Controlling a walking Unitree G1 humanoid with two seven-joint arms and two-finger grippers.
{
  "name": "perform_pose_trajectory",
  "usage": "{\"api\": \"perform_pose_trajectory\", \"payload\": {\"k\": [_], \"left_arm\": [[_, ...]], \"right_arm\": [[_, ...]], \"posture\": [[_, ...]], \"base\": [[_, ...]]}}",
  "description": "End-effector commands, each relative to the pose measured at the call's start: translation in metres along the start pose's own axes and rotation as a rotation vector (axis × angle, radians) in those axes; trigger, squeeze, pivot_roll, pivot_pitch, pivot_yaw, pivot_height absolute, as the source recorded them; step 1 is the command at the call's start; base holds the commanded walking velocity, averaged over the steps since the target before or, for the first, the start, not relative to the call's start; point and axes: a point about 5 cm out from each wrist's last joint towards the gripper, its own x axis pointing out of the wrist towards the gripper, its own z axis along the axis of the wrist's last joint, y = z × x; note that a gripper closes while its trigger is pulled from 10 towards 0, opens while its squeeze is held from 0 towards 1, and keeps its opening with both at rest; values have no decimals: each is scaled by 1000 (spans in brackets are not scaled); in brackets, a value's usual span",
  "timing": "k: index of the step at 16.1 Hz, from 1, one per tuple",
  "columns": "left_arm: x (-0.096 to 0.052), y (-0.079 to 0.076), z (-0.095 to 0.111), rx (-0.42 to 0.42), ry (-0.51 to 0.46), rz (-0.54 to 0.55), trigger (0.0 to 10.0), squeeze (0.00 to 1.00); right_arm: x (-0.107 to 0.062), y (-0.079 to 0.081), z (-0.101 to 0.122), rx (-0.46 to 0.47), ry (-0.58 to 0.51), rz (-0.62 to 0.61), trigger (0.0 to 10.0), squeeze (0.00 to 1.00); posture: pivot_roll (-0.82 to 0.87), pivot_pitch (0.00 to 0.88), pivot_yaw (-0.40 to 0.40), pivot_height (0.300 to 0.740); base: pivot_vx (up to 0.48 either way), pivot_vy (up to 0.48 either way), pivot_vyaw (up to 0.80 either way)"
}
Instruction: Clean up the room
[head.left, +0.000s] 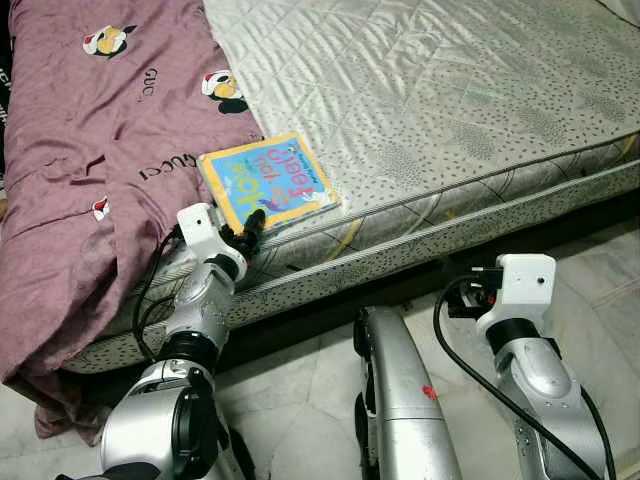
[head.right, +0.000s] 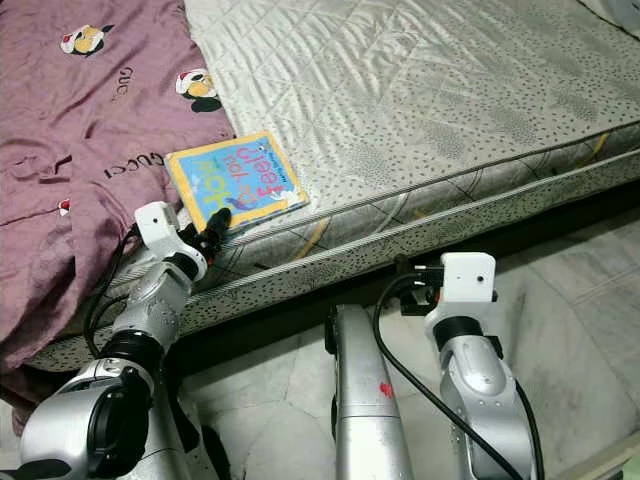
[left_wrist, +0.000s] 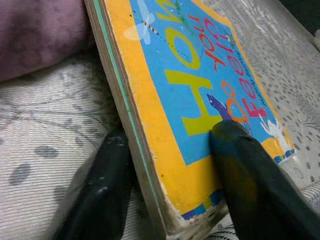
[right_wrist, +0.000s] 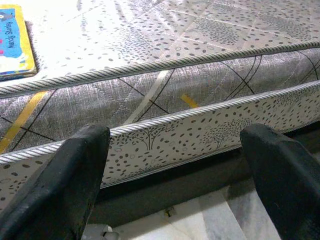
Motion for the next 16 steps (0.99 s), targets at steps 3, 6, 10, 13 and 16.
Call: {"api": "perform_pose_trajectory", "payload": {"k": [3, 6, 10, 13, 16], "left_arm": [[1, -11, 2, 89, -39, -66, 0, 0], [1, -19, 10, 117, -99, -113, 0, 0], [0, -16, 13, 125, -128, -111, 0, 0], [2, -25, 23, 114, -190, -148, 0, 0], [3, -33, 35, 120, -256, -167, 0, 0]], "right_arm": [[0, 0, -2, 5, 0, -1, 10000, 0], [2, 2, -2, 22, -10, 20, 10000, 0], [7, 5, -1, 25, -19, 25, 10000, 0], [13, 8, -1, 31, -31, 29, 10000, 0], [24, 12, 0, 37, -52, 43, 10000, 0]], "posture": [[-264, 124, 28, 468], [-252, 113, 31, 468], [-241, 97, 37, 468], [-221, 70, 47, 468], [-195, 33, 46, 468]], "base": [[0, 0, 0], [0, 0, 0], [0, 0, 0], [0, 0, 0], [0, 0, 0]]}}
